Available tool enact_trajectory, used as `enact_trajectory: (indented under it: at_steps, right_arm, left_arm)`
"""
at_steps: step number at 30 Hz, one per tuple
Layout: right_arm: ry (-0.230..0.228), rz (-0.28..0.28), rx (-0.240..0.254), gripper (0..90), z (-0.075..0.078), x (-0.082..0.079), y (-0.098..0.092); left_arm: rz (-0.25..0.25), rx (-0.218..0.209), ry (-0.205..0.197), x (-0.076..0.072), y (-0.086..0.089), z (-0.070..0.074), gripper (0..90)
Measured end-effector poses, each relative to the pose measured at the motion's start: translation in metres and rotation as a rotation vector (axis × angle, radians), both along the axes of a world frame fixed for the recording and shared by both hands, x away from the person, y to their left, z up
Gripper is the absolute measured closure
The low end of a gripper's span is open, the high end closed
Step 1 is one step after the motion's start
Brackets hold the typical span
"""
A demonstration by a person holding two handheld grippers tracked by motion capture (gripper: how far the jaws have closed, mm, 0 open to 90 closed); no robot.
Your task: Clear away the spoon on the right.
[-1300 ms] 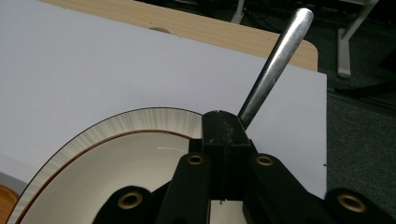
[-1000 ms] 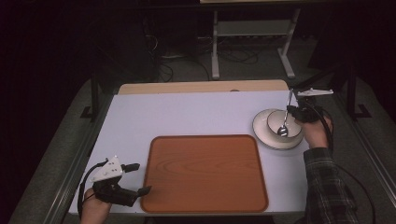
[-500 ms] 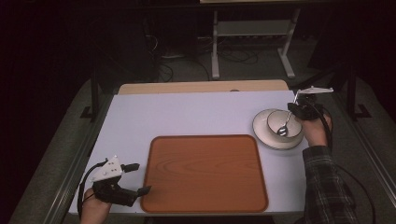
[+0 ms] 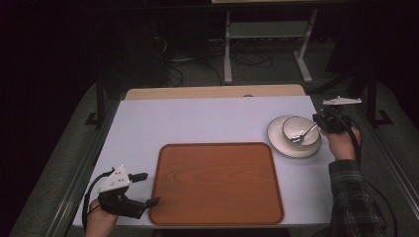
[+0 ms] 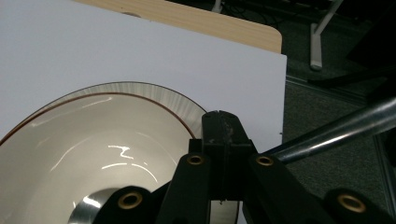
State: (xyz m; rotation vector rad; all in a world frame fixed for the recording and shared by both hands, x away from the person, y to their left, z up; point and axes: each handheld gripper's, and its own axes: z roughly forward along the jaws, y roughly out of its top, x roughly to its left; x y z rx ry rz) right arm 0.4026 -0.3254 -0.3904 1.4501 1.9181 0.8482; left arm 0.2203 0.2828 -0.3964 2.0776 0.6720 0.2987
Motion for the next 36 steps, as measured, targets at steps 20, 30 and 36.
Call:
enact_trajectory:
  at_steps: [20,30,36]
  right_arm:
    - [-0.058,-0.037,0.056,79.0,0.011,-0.05,-0.016]
    - [-0.108,-0.053,0.1,48.1,0.015,-0.085,-0.006]
    - [-0.065,-0.079,0.125,43.5,-0.004,-0.095,-0.009]
  left_arm:
    - [-0.001,-0.005,-0.004,0.0,0.0,0.001,13.0]
    - [-0.001,-0.01,-0.004,-0.001,0.001,0.001,13.0]
    - [0.0,-0.013,-0.002,-0.001,0.001,0.001,13.0]
